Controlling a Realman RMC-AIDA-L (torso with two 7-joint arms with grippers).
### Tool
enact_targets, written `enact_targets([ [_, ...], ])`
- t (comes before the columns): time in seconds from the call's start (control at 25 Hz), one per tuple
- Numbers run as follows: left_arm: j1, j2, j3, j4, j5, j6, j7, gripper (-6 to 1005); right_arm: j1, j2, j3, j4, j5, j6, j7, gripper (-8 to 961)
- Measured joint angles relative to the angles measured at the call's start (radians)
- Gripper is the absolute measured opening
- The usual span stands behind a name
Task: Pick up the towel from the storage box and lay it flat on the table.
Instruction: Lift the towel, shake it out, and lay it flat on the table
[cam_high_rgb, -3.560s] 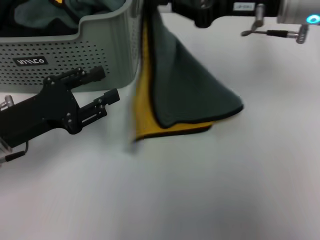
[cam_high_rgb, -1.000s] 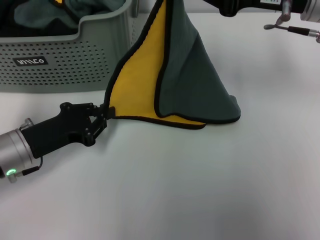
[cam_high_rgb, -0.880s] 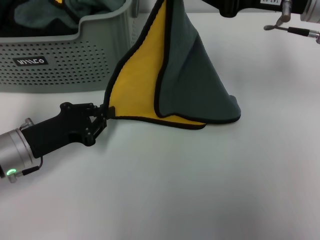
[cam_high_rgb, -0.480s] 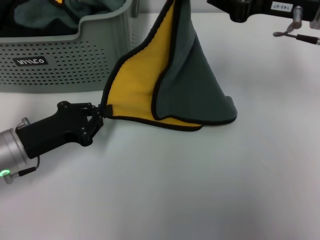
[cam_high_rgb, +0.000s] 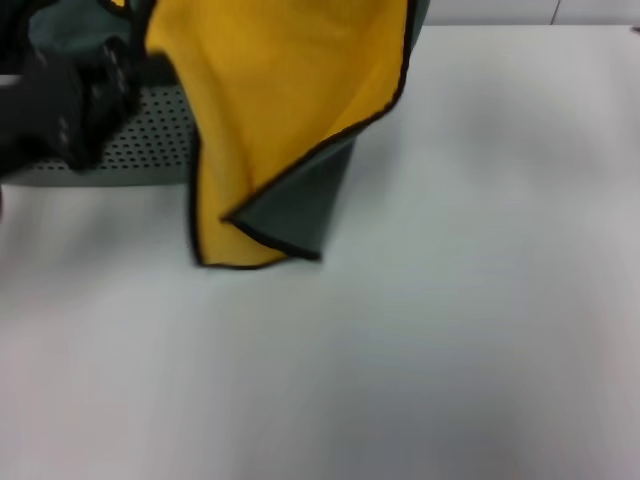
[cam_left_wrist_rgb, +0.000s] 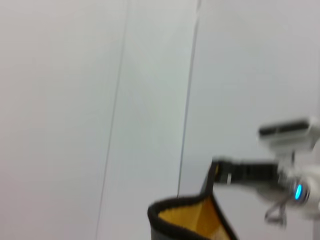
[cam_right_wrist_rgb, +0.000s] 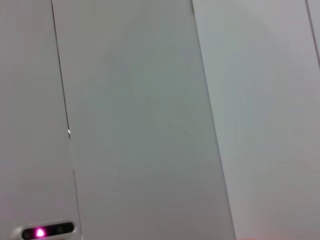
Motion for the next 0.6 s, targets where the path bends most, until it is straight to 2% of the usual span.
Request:
enact_targets([
  [0.12,-0.013,0.006,0.005,0.111,-0.056,0.029,-0.093,14,-0.003,-0.002,0.054,0.000,0.025,-0.050,0.009,62],
  [0.28,-0.025,0.008,0.001,0.206,-0.069,0.035,-0.157,15,-0.031,-0.016,0.074,0.017,0.077,-0.069,0.010,63],
  [0.48,-0.039,0.024,0.000,0.230,-0.062,0.032,-0.176,16,-0.066,-0.027,0.071,0.043,0.109,-0.079,0.010,65],
  [0.6,-0.053,0.031,0.003,0.210,-0.007,0.032,-0.179,16,-0.085,-0.029,0.047,0.075,0.082,-0.101,0.010,66],
])
